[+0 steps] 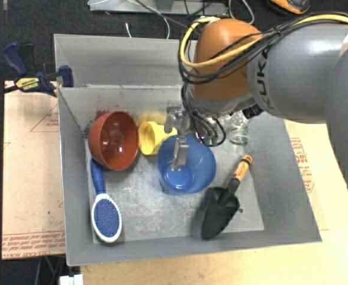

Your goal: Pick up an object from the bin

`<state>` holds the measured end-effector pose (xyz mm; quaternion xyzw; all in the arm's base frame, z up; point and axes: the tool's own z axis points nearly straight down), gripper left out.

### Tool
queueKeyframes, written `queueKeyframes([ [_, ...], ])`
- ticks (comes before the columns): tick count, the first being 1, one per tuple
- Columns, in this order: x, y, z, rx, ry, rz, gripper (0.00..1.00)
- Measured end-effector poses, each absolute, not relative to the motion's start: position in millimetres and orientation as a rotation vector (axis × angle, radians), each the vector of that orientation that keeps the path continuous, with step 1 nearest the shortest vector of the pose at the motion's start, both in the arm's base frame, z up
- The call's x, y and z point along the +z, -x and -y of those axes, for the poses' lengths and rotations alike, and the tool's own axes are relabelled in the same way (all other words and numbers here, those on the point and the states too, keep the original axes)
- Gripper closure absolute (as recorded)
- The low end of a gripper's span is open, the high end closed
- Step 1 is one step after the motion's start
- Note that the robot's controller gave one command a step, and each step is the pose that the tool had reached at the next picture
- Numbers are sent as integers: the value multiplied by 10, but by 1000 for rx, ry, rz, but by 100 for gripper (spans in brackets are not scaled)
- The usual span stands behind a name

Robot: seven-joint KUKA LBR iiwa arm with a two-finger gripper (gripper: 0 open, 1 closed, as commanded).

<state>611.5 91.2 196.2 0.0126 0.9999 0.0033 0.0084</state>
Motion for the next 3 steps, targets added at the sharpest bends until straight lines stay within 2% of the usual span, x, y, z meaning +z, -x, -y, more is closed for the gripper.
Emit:
queueKeyframes([
  [1, 3158, -5597, -764, 12, -27, -3120, 100],
  [2, 3134, -5590, -767, 12, -26, -3125, 100],
  [3, 2626, -5000, -1030, 14, -28, -3130, 100],
])
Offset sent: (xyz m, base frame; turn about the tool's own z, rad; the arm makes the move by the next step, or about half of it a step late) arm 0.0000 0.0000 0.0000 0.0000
